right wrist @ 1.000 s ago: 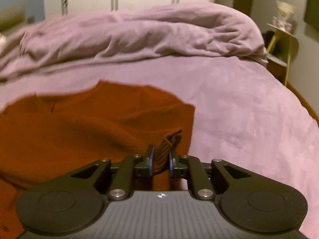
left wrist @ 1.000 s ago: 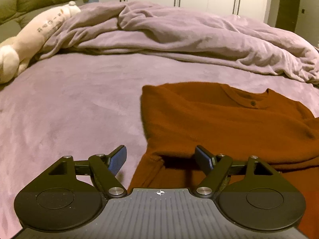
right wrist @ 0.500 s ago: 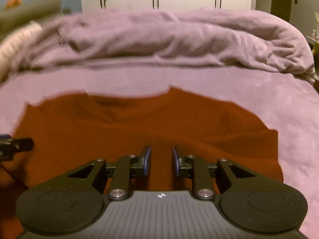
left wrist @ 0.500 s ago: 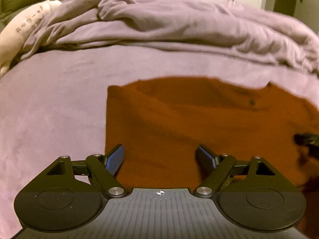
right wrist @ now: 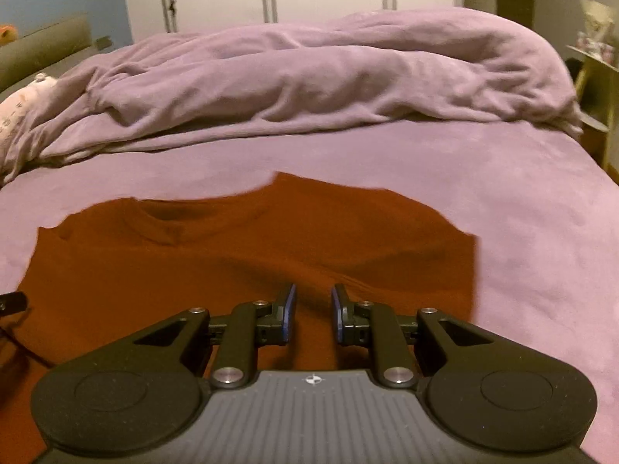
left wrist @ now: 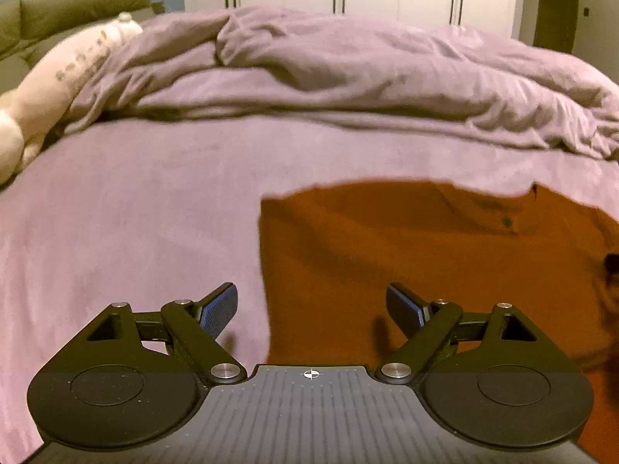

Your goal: Fold small clothes

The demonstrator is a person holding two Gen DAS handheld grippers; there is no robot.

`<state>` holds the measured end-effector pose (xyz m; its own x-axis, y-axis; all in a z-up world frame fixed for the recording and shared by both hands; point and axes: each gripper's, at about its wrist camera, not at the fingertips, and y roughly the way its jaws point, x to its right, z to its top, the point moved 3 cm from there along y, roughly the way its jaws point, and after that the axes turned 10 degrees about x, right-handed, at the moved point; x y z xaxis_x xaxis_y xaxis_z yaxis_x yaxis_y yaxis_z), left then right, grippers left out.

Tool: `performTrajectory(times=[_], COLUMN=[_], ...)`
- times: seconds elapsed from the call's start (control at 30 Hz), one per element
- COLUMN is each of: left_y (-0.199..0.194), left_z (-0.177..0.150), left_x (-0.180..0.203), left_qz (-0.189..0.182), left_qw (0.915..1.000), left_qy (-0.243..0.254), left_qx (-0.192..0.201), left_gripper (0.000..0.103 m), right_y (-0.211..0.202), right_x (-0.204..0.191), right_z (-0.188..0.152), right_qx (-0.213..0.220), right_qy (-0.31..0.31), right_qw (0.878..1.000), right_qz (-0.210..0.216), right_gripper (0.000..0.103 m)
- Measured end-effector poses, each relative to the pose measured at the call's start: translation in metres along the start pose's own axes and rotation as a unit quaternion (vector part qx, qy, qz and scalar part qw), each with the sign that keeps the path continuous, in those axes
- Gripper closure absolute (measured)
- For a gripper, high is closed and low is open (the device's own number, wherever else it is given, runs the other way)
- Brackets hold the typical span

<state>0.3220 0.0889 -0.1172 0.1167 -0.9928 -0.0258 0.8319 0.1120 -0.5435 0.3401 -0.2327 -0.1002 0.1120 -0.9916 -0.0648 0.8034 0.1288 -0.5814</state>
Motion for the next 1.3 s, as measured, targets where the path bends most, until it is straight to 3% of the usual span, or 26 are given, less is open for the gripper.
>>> performTrajectory(times=[0.23, 0.33, 0.4, 0.5, 0.57, 0.73, 0.9, 1.07, 1.2, 1.3], left_y=[0.057, 0.086, 0.098, 0.113, 0.122, 0.126, 0.072, -0.03, -0.102, -0.14], left_z=[0.044, 0.042, 0.036, 0.027, 0.02, 0.02, 0.012, -0.032, -0.082, -0.12], left_x=[0.009, 0.013, 0.015, 0.018, 0.024, 0.032, 0.009, -0.033, -0.061, -0.073], left_qz=[-0.024, -0.038, -0.028, -0.028, -0.017, 0.01, -0.049, -0.083, -0.079, -0.081], left_qw=[0.9994, 0.9974, 0.9974, 0.9969, 0.9972, 0.9978, 0.9969, 0.994, 0.9901, 0.9834], left_qy=[-0.019, -0.038, -0.035, -0.025, 0.0, 0.031, 0.031, 0.048, 0.056, 0.047], left_qx=[-0.014, -0.048, -0.056, -0.069, -0.073, -0.058, -0.052, -0.052, -0.101, -0.156], left_gripper=[0.013, 0.014, 0.014, 0.014, 0.009, 0.002, 0.003, 0.003, 0.003, 0.003], right_y=[0.049, 0.071, 0.082, 0.106, 0.121, 0.13, 0.076, -0.038, -0.129, -0.193], right_x=[-0.061, -0.085, -0.098, -0.117, -0.127, -0.131, -0.101, -0.025, 0.035, 0.064], right_z=[0.023, 0.037, 0.043, 0.042, 0.033, 0.032, 0.023, -0.036, -0.1, -0.131], right_qx=[0.002, 0.008, 0.008, -0.026, -0.051, -0.036, -0.034, -0.043, -0.092, -0.115], right_qy=[-0.032, -0.023, -0.002, 0.009, -0.013, -0.025, 0.016, 0.036, 0.027, 0.058], right_qw=[0.999, 0.997, 0.995, 0.99, 0.99, 0.992, 0.99, 0.989, 0.993, 0.991], right_qz=[0.04, 0.07, 0.099, 0.136, 0.129, 0.117, 0.134, 0.134, 0.076, 0.046], right_gripper=[0.085, 0.085, 0.085, 0.085, 0.086, 0.088, 0.087, 0.084, 0.081, 0.08])
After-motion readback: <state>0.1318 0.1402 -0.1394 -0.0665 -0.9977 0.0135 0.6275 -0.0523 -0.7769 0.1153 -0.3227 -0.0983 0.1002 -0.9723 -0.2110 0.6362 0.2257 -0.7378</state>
